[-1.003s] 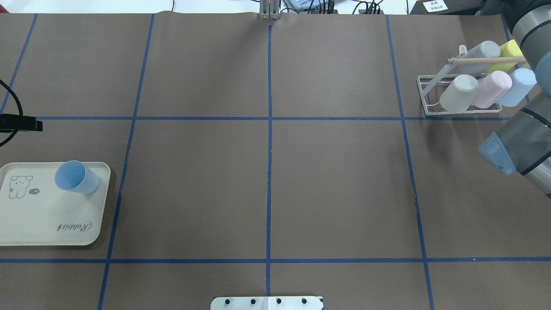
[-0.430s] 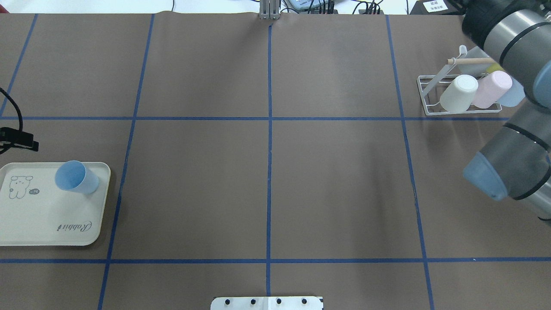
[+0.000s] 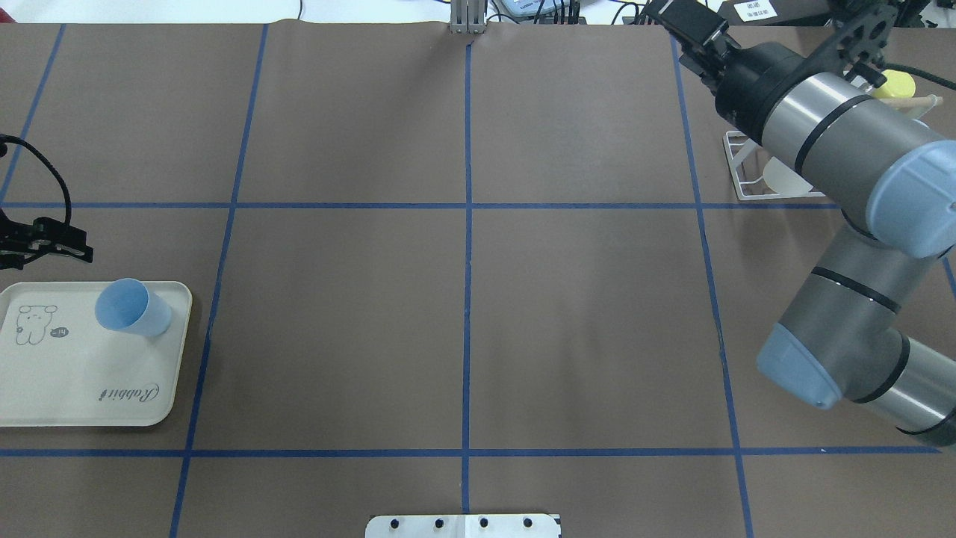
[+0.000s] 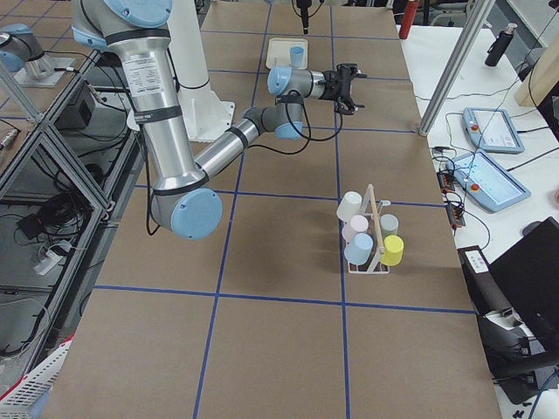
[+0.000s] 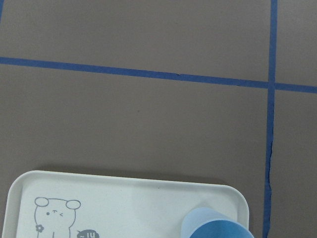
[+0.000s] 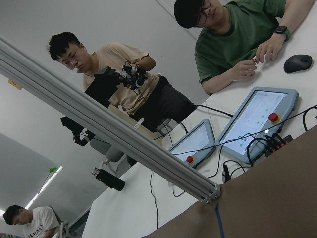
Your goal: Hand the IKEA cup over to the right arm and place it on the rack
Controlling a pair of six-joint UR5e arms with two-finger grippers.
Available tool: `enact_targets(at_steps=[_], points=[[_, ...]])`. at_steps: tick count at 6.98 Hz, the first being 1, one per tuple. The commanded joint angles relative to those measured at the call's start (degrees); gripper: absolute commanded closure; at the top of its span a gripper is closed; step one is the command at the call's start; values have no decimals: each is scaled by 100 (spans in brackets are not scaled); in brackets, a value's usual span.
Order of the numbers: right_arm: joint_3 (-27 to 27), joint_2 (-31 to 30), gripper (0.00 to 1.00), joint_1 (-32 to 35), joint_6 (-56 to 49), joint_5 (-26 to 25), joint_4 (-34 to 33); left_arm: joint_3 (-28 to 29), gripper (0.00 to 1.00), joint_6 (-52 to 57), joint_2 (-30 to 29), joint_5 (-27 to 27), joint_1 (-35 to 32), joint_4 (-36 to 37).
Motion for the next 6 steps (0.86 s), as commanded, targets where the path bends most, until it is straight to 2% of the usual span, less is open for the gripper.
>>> enact_targets(at_steps=[1,5,6], points=[[37,134,0,-245,64,-2,15,106,0,-375,-52,23,529,-23],[37,231,0,-341,117,-2,15,344,0,-343,-17,50,683,-32],[2,258,0,-411,126,-11,15,466,3,-343,-34,59,700,-40]])
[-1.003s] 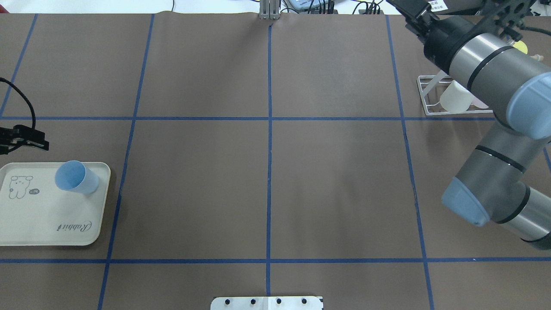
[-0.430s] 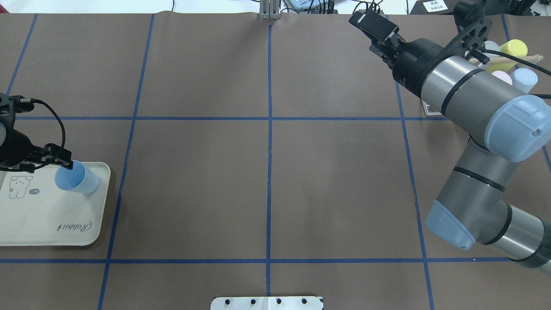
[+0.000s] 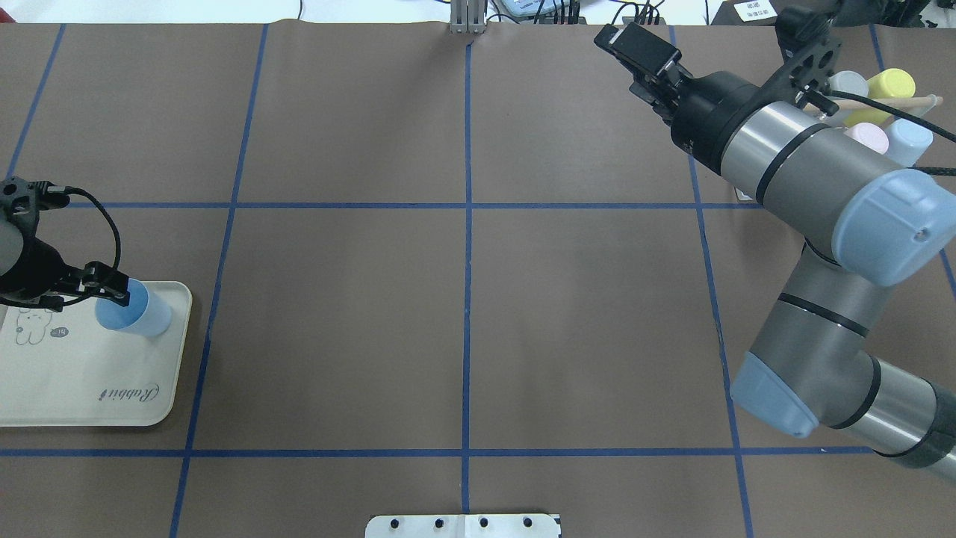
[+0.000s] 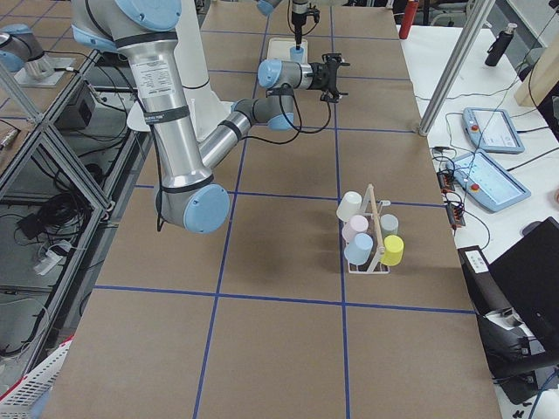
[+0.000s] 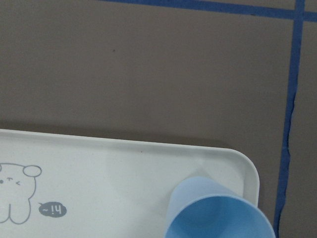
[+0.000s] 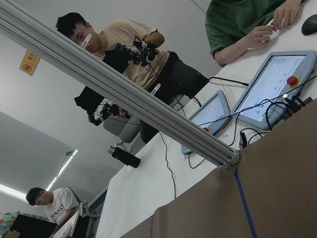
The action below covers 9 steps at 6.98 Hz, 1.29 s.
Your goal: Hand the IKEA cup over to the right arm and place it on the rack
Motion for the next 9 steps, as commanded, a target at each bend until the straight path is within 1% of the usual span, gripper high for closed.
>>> enact_targets(at_steps=[1,2,3,4,5,7,8,9], points=[[-5,46,0,-105,11,-24,0,142,12,1,-2,7,102,-4],[-22,46,0,-123,11,-33,0,160,17,-8,-2,7,164,-4],[-22,46,0,-149,19,-42,0,160,23,-8,-11,7,226,-4],[-40,46,0,-158,11,-42,0,143,52,-17,-20,7,296,4],[-40,46,0,-158,19,-42,0,82,100,-8,-2,-2,288,5],[-49,46,0,-167,11,-42,0,-182,100,-69,94,-55,87,57],[-49,54,0,-176,11,-33,0,-261,100,-70,86,-298,-541,275],[-49,55,0,-220,2,-33,0,-436,100,-26,25,-640,-1217,756]])
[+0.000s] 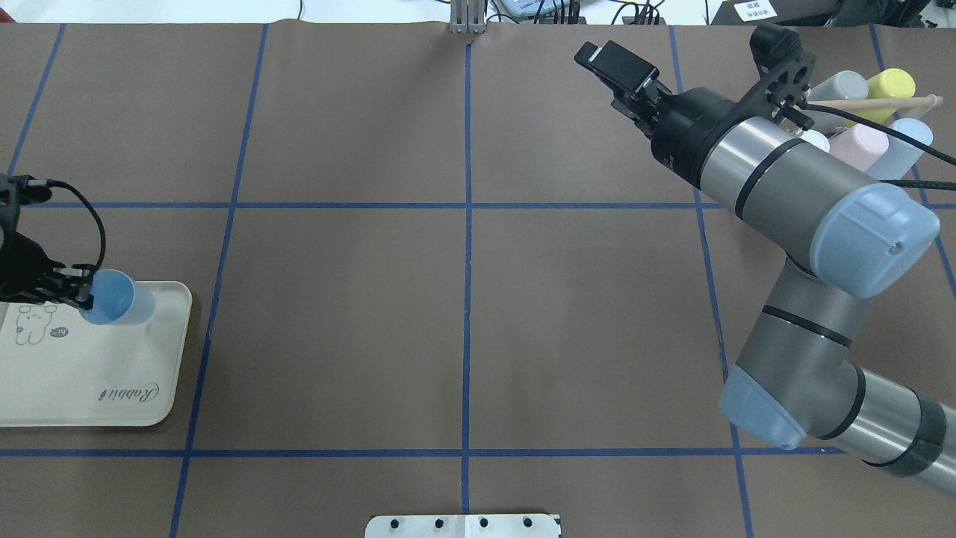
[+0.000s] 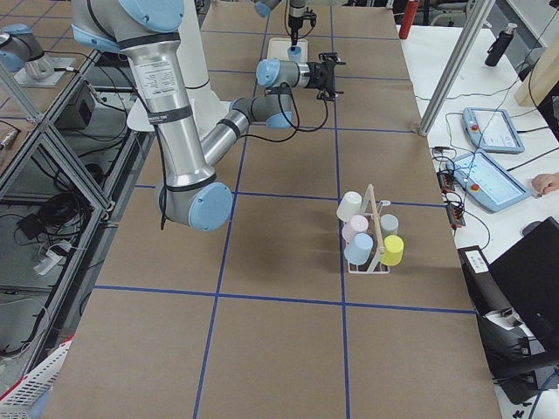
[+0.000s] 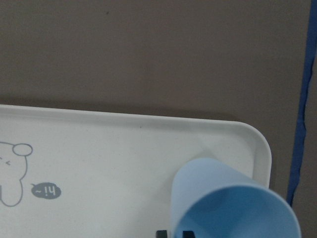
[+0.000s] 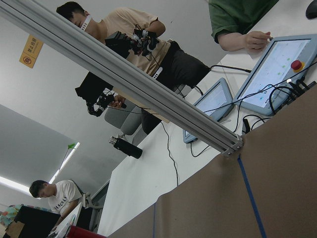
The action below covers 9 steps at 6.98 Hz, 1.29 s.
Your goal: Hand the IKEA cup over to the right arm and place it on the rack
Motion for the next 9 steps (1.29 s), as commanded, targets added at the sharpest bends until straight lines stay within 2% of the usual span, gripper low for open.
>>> enact_targets(at_steps=[1,2,3,4,5,6,7,8,9], points=[[-28,46,0,-133,-7,3,-9,-486,100,11,-164,-346,-1044,880],[-11,134,0,-247,2,3,0,-567,100,-137,-601,-355,-1212,1102],[7,239,0,-378,54,-6,9,-559,100,-1026,-936,-364,-1214,973],[-2,362,0,-423,559,3,18,-481,100,-1870,-1391,-373,-1179,694],[-19,381,1,-467,1226,12,131,-210,100,-2758,-1674,-373,-1161,-188],[-45,381,1,-554,1528,12,550,175,100,-3950,-1695,-364,-1057,-1702],[-72,381,1,-625,1601,12,632,518,100,-5084,-1704,-312,-769,-3144],[-124,459,1,-669,1793,29,624,713,100,-6122,-1825,-181,-479,-4290],[-386,817,1,-696,1995,47,624,767,100,-6950,-1949,360,-197,-5084]])
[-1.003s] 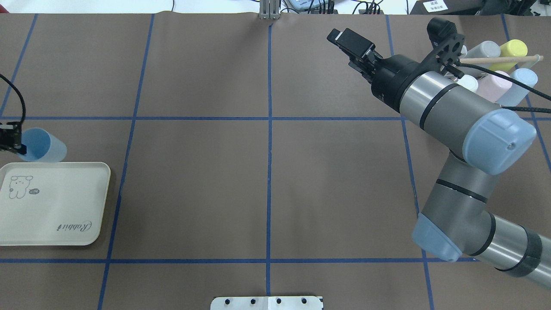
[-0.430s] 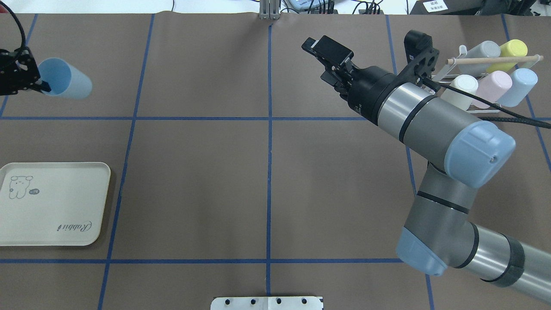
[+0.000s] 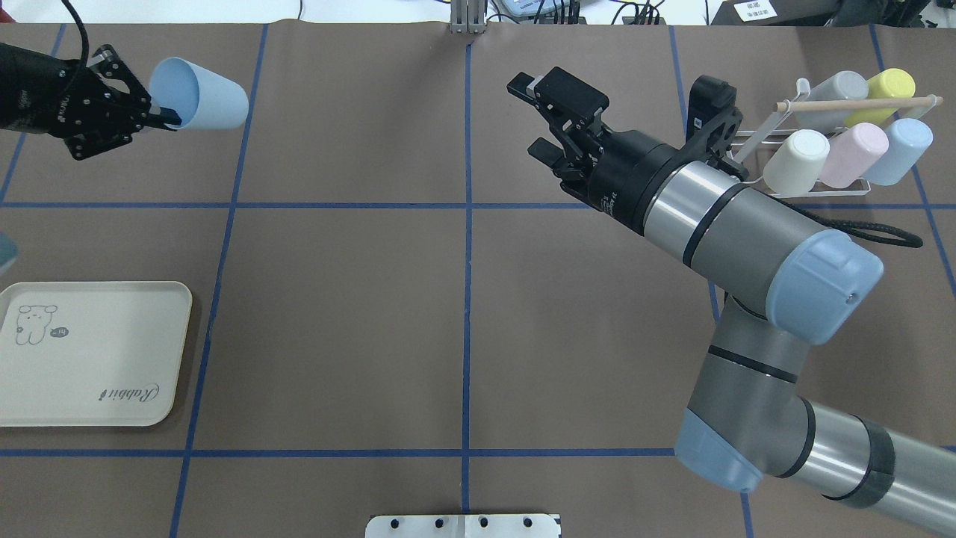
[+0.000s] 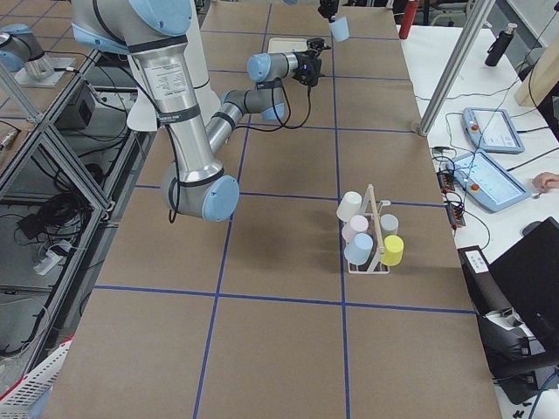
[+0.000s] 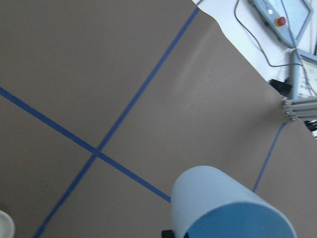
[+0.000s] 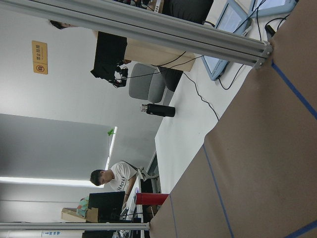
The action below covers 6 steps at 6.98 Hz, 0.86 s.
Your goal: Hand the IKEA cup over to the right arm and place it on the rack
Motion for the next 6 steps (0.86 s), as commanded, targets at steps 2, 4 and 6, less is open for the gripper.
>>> enact_targets(at_steps=[2,4,6], points=[[-516,560,1,-99,229,54,-3,191,100,-1638,-208,1993,1321,-2692],[-552,657,1,-81,264,274,14,1012,100,-2007,-655,2493,1686,-4143],[-543,755,1,-64,482,388,40,2069,100,-2088,-1139,2502,1765,-5403]])
